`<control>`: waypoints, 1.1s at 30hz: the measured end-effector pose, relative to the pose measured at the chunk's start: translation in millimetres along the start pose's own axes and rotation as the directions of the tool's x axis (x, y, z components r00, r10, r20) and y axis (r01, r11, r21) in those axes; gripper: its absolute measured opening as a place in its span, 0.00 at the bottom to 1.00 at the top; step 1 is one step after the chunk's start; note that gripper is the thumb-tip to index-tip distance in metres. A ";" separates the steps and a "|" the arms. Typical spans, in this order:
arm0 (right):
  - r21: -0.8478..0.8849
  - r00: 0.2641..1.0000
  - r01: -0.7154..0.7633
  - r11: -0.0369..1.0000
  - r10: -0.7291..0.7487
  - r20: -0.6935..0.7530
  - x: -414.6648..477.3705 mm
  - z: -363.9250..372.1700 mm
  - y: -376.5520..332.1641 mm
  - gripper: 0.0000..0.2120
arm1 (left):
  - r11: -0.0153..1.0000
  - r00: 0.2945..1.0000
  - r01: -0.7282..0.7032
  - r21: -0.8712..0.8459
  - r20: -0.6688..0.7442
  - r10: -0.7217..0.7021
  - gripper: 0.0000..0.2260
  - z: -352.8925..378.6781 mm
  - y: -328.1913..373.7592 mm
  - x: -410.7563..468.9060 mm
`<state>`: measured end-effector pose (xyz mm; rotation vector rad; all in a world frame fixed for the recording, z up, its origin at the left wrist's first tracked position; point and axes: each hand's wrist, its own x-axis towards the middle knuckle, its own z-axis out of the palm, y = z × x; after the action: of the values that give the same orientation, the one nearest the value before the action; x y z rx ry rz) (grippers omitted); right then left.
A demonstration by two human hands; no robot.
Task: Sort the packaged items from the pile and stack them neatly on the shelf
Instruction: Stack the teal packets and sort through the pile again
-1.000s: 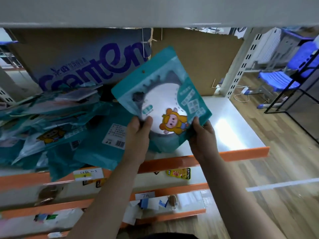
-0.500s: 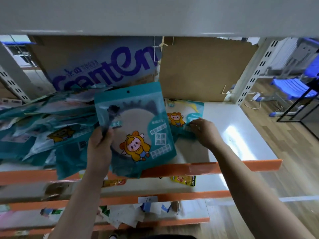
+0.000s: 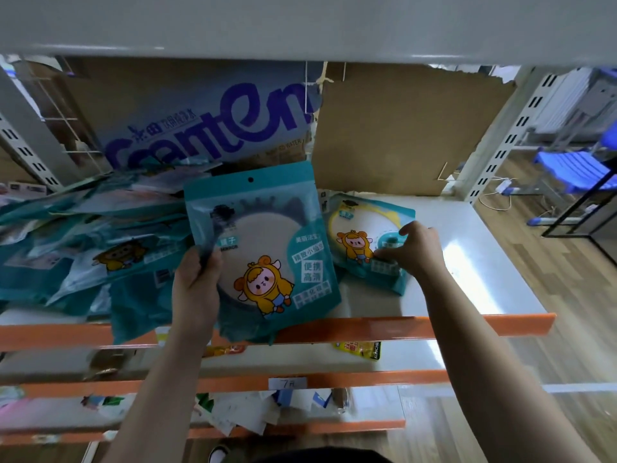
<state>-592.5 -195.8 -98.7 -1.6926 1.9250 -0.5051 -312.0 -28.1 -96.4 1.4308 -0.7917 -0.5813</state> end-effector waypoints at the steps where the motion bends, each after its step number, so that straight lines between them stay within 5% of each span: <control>1: 0.050 1.000 -0.018 0.999 0.018 0.005 1.3 -1.3 0.2 0.37 | 1.000 1.000 0.002 -0.002 0.007 -0.002 0.09 0.0 -0.7 0.2; 7: 0.374 0.991 -0.129 0.919 0.137 0.005 -0.4 -4.3 8.9 0.34 | 1.000 0.999 -0.020 0.021 0.043 0.019 0.07 3.2 -4.7 0.9; 12: 0.373 0.974 -0.220 0.901 0.224 0.033 2.4 -10.3 10.3 0.33 | 0.999 0.998 -0.026 0.036 0.058 0.023 0.09 10.6 -2.3 -2.7; 19: 0.363 0.966 -0.255 0.896 0.220 0.136 6.4 -17.1 18.5 0.07 | 0.999 0.997 -0.038 0.033 0.072 0.036 0.09 12.2 -3.0 -4.8; 27: 0.506 0.967 -0.244 0.827 0.168 0.193 -10.9 -27.6 28.9 0.10 | 0.999 0.995 -0.017 0.042 0.099 0.013 0.08 11.0 0.4 -9.3; 33: 0.704 0.979 -0.196 0.682 0.097 0.178 -20.5 -30.3 27.7 0.13 | 0.997 0.994 -0.008 0.075 0.111 -0.001 0.07 10.0 8.1 -15.3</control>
<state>-631.1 -173.3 -88.2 -1.0089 1.4515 -0.9206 -330.2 -22.1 -90.7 1.4751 -0.9117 -0.6384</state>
